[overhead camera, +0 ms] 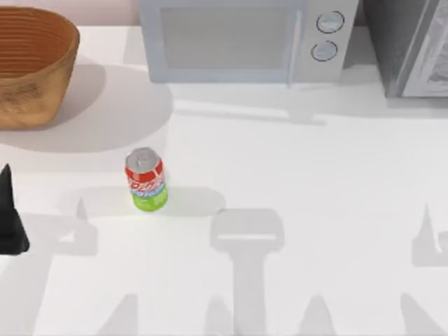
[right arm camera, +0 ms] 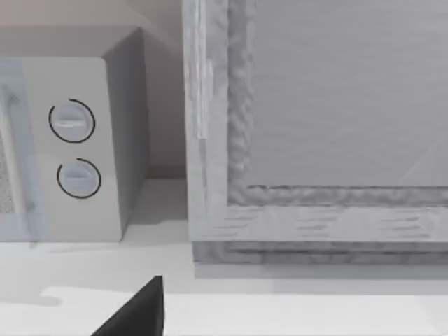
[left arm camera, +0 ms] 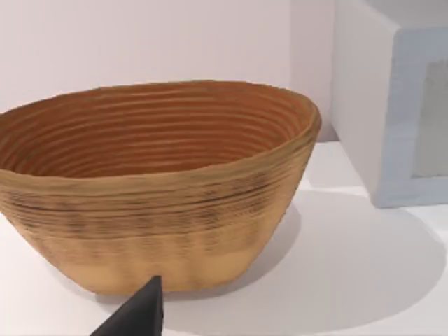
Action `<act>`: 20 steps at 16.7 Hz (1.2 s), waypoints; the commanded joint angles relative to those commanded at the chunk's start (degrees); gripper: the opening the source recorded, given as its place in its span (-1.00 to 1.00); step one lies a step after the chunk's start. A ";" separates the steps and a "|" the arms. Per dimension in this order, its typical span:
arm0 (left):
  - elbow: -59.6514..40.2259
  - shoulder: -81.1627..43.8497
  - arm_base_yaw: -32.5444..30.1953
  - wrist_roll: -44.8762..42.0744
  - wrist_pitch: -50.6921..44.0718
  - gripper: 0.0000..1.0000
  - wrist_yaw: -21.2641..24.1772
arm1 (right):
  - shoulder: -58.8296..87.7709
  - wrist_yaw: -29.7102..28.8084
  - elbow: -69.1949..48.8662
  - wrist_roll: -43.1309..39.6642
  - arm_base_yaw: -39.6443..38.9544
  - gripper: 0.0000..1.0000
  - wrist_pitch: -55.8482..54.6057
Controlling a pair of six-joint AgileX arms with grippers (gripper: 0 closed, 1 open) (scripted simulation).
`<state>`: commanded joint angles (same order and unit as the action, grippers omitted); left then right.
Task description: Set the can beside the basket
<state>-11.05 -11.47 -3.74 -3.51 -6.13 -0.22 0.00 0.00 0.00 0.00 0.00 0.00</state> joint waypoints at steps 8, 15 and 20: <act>-31.31 -40.19 -9.54 -8.75 -25.50 1.00 0.09 | 0.00 0.00 0.00 0.00 0.00 1.00 0.00; -60.94 -80.22 -16.93 -14.86 -52.12 1.00 0.97 | 0.00 0.00 0.00 0.00 0.00 1.00 0.00; -80.20 -99.44 -20.13 -17.22 -63.49 1.00 0.83 | 0.00 0.00 0.00 0.00 0.00 1.00 0.00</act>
<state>-91.25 -110.91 -23.88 -20.74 -69.62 0.61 0.00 0.00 0.00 0.00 0.00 0.00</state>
